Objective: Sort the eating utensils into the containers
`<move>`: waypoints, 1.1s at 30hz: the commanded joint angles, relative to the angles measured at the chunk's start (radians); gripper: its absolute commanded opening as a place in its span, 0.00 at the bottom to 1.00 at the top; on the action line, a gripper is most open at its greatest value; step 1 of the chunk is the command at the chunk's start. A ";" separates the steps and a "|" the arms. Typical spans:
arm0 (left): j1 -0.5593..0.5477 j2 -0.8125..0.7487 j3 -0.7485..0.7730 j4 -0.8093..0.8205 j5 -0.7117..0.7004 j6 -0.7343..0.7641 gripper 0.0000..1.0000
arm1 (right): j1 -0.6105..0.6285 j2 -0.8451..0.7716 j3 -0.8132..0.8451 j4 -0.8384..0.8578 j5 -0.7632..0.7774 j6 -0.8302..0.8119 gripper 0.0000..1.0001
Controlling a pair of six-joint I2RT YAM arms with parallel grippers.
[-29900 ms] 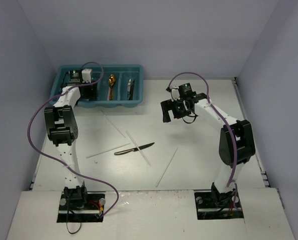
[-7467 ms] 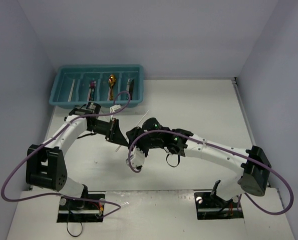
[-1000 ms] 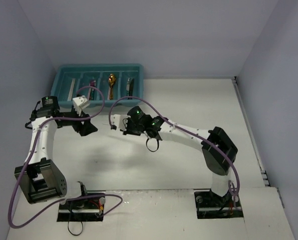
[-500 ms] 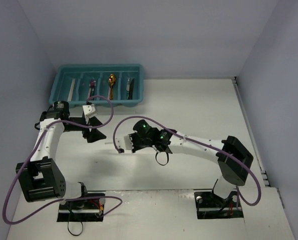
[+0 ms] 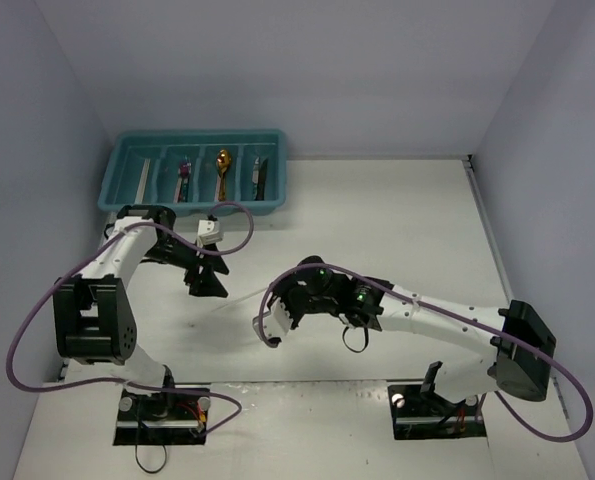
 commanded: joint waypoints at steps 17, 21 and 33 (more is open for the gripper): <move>-0.084 0.153 0.122 -0.413 -0.039 0.174 0.69 | 0.045 -0.057 -0.102 0.058 0.030 -0.290 0.00; -0.129 0.094 0.122 -0.249 -0.094 -0.106 0.69 | 0.055 -0.047 -0.096 0.065 0.074 -0.284 0.00; -0.200 -0.131 0.064 -0.040 -0.121 -0.477 0.67 | 0.061 -0.060 -0.090 0.096 0.146 -0.286 0.00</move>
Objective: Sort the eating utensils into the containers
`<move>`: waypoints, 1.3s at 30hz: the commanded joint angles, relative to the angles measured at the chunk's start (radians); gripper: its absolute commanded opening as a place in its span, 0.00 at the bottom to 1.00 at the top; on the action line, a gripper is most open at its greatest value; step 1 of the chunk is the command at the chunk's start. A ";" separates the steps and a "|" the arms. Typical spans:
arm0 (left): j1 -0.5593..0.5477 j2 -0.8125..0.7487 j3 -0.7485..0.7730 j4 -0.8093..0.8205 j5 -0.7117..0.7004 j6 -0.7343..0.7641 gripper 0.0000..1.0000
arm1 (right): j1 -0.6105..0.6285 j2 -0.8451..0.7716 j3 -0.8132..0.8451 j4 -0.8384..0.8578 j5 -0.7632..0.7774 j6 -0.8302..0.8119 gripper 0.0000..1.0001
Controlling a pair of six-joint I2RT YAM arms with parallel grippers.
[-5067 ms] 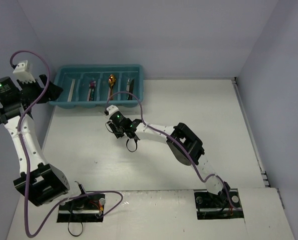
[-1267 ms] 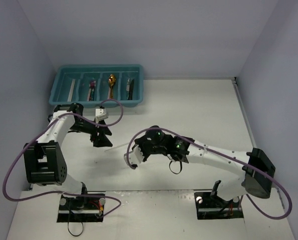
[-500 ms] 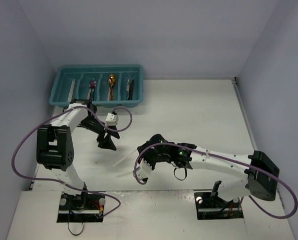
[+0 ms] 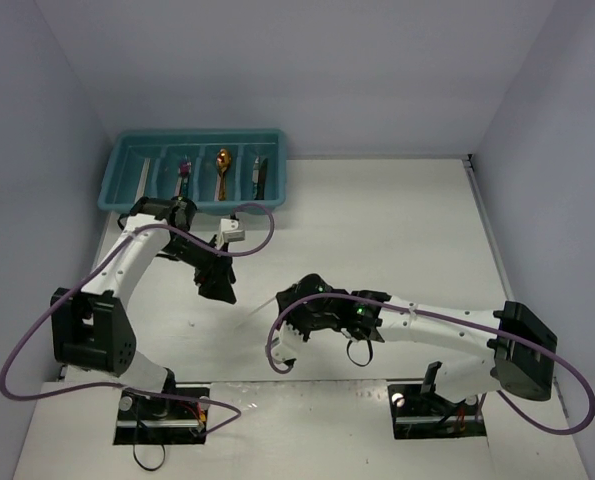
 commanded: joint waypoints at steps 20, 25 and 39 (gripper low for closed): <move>-0.062 -0.052 -0.071 0.132 -0.066 -0.282 0.67 | 0.041 -0.061 0.073 0.105 0.035 -0.010 0.00; -0.081 -0.040 -0.068 0.132 -0.073 -0.280 0.67 | 0.045 -0.052 0.094 0.105 0.027 -0.009 0.00; -0.135 -0.039 -0.071 0.133 -0.045 -0.266 0.23 | 0.045 -0.044 0.119 0.108 0.019 -0.020 0.00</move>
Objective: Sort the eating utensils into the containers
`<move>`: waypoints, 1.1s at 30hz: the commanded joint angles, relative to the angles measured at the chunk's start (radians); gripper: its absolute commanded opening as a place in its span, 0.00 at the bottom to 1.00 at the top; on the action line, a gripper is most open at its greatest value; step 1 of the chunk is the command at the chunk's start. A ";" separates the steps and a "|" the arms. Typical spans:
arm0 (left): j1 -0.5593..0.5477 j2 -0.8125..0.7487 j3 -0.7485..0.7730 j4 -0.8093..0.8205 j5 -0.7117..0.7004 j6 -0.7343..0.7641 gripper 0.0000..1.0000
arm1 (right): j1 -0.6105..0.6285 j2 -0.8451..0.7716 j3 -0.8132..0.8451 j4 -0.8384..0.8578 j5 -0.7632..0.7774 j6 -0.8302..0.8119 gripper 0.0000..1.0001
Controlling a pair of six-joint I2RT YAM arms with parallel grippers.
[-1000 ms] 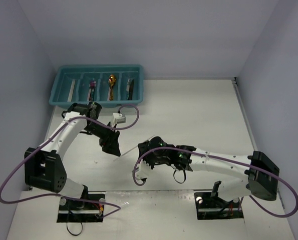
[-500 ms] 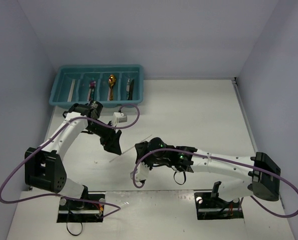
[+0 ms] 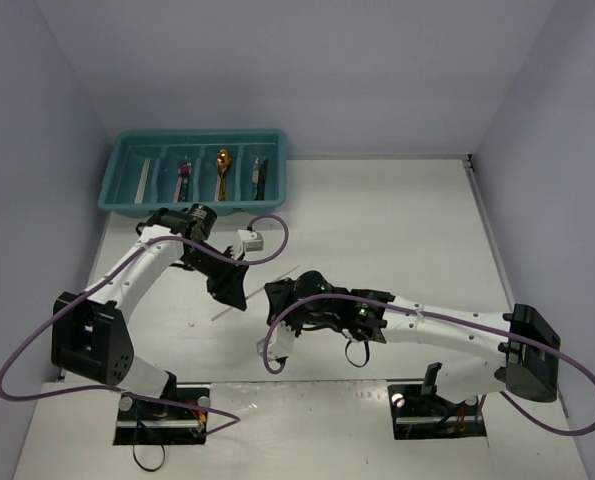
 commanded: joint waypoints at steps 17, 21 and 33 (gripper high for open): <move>0.043 0.018 0.046 0.000 0.084 -0.049 0.00 | 0.020 -0.133 -0.030 0.112 0.060 -0.035 0.74; 0.211 0.049 0.155 0.069 0.041 -0.175 0.00 | 0.021 -0.190 -0.070 0.111 0.136 0.079 0.74; 0.568 0.274 0.667 0.286 -0.458 -0.436 0.00 | 0.013 -0.177 -0.066 0.048 0.441 0.771 0.78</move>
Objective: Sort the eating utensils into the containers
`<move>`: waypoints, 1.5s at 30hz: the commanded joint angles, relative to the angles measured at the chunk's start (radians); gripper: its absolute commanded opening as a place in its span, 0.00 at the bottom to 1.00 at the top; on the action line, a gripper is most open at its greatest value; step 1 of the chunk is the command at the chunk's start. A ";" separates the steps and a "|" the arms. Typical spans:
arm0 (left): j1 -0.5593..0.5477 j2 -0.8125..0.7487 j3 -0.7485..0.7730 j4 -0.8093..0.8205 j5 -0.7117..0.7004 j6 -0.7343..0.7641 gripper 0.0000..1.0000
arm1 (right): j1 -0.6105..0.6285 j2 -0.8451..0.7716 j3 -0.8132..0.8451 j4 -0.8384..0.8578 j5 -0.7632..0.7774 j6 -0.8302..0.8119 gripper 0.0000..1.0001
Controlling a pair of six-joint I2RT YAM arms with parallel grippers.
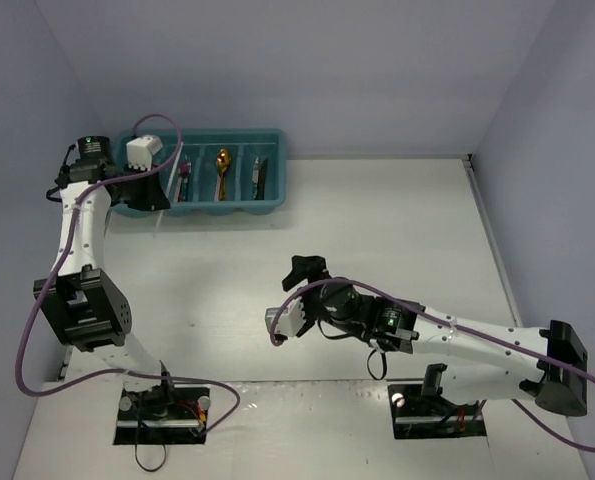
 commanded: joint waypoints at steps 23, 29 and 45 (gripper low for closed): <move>0.110 0.690 0.821 0.287 -0.109 -0.122 0.00 | -0.593 0.250 0.257 -0.193 -0.075 1.052 0.85; 0.109 0.721 0.784 0.287 -0.124 -0.088 0.00 | -0.668 0.258 0.252 -0.193 -0.108 1.058 0.85; 0.113 0.719 0.687 0.284 -0.183 -0.048 0.28 | -0.778 0.225 0.221 -0.194 -0.154 1.099 0.86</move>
